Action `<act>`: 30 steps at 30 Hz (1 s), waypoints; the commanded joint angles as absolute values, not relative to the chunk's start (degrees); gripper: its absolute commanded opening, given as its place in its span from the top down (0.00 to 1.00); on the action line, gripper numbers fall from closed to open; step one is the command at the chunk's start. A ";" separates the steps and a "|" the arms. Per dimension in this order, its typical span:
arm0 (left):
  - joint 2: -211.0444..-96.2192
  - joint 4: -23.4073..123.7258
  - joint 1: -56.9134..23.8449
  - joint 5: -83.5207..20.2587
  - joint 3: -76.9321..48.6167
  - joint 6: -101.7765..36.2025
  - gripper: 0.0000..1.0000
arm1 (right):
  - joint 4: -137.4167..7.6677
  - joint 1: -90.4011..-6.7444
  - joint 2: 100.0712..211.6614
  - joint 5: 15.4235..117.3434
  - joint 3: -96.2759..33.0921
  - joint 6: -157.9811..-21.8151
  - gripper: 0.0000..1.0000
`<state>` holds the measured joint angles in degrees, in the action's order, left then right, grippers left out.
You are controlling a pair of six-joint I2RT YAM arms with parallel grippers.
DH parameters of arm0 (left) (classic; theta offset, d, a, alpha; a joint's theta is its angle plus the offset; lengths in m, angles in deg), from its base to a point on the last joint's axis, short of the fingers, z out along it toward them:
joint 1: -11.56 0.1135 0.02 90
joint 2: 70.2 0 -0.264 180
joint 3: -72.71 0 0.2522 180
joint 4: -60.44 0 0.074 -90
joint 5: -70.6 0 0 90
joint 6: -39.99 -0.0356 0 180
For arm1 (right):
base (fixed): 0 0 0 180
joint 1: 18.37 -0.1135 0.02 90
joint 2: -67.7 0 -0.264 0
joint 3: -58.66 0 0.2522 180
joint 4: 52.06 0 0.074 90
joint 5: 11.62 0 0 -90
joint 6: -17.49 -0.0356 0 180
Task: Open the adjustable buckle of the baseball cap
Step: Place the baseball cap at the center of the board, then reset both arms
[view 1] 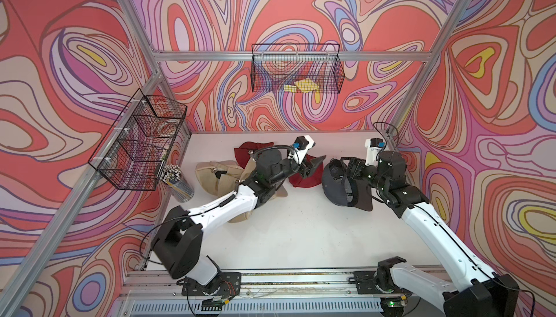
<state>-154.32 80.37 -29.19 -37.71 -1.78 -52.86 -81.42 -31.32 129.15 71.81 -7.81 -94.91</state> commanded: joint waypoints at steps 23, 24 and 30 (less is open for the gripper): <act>-111.25 60.35 -12.36 -7.23 33.92 -56.07 0.18 | -58.18 -31.43 132.33 81.90 6.96 -83.59 0.21; -111.44 61.82 -12.36 -5.29 35.25 -55.84 0.17 | -57.77 -31.38 132.15 83.31 7.69 -83.61 0.20; -116.34 67.68 -11.37 7.38 39.90 -55.57 0.08 | -47.32 -31.40 130.02 92.42 15.87 -78.89 0.17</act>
